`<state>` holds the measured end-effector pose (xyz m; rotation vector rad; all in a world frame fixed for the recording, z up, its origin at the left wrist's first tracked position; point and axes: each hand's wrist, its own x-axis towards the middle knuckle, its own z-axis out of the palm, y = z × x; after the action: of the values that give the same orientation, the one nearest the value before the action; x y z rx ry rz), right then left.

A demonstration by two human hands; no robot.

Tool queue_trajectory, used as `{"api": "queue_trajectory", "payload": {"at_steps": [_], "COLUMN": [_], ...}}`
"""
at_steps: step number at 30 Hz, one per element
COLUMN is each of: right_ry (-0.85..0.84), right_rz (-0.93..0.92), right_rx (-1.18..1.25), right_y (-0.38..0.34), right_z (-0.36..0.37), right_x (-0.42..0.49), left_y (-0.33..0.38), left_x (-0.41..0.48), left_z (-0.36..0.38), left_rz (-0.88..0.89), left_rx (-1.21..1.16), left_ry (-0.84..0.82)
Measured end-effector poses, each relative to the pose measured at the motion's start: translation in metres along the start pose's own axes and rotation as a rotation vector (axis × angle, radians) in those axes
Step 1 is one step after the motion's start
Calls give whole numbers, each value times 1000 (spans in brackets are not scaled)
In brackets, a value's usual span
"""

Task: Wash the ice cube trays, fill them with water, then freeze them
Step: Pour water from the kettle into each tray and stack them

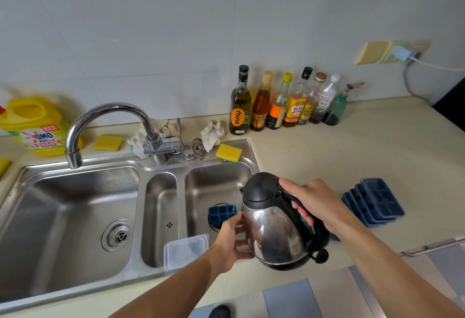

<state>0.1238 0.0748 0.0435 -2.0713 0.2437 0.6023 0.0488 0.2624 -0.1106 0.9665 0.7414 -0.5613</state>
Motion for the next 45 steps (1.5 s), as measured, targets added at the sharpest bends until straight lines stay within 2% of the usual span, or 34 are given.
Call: {"api": "queue_trajectory", "payload": {"at_steps": [45], "right_ry": [-63], "right_rz": [-27], "right_rx": [-69], "right_y": [-8], "right_z": [35], "right_x": [7], "left_y": [-4], "left_x": [-12], "left_z": [-32], "left_rz": [18], "left_rx": [-47], "left_ry": [51]}}
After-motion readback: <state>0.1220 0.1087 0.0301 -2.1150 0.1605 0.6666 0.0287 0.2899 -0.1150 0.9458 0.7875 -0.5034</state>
